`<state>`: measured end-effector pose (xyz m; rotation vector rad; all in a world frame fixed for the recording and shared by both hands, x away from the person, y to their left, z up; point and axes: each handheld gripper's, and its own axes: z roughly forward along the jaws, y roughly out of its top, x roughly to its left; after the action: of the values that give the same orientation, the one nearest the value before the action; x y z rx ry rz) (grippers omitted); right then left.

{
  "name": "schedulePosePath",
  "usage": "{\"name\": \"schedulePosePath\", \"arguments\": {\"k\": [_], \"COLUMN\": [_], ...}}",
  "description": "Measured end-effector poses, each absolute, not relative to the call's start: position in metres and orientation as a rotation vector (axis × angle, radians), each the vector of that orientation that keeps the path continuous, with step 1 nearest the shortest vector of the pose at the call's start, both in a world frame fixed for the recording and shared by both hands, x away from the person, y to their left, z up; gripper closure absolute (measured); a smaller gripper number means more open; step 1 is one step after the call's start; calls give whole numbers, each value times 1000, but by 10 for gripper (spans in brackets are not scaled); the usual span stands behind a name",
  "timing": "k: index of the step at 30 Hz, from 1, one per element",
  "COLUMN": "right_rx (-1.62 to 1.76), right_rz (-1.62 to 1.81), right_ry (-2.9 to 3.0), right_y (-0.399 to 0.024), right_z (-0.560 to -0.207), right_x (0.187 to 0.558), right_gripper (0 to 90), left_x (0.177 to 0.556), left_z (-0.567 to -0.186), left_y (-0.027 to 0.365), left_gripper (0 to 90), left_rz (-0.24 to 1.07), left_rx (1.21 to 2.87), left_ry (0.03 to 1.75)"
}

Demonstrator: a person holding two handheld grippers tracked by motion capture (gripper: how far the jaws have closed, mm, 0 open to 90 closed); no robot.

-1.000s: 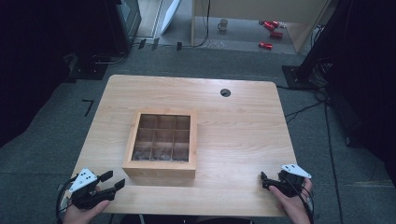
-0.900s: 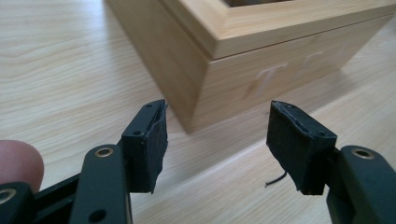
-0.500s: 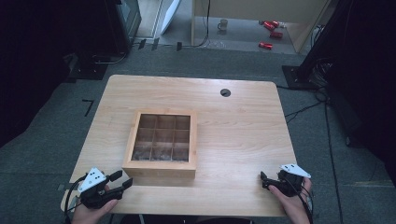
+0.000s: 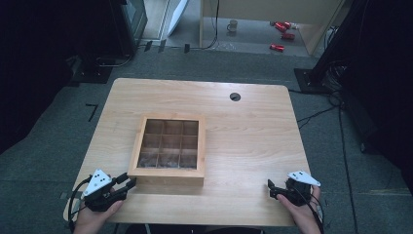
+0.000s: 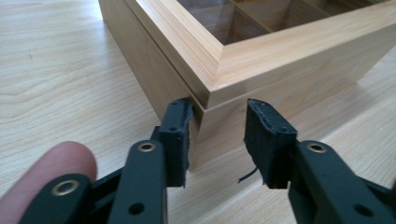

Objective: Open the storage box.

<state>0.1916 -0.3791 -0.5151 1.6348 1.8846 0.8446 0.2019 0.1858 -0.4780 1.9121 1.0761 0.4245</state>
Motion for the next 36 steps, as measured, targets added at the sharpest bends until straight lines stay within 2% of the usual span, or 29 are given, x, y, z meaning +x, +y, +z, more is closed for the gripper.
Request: {"name": "schedulePosePath", "arguments": {"k": [13, 27, 36], "right_rx": [1462, 1349, 1287], "right_rz": [1011, 1143, 1196], "right_ry": [2012, 2114, 2151], "right_y": [-314, -236, -201], "right_z": [-491, -474, -472], "right_x": [191, 199, 204], "right_gripper": [91, 93, 93], "left_x": [202, 204, 205], "left_z": [-475, -473, -471], "left_y": [186, 186, 186], "left_gripper": [656, 657, 659], "left_rz": [436, 436, 437], "left_rx": [1918, 1914, 1923], "left_ry": [1076, 1066, 1056]}}
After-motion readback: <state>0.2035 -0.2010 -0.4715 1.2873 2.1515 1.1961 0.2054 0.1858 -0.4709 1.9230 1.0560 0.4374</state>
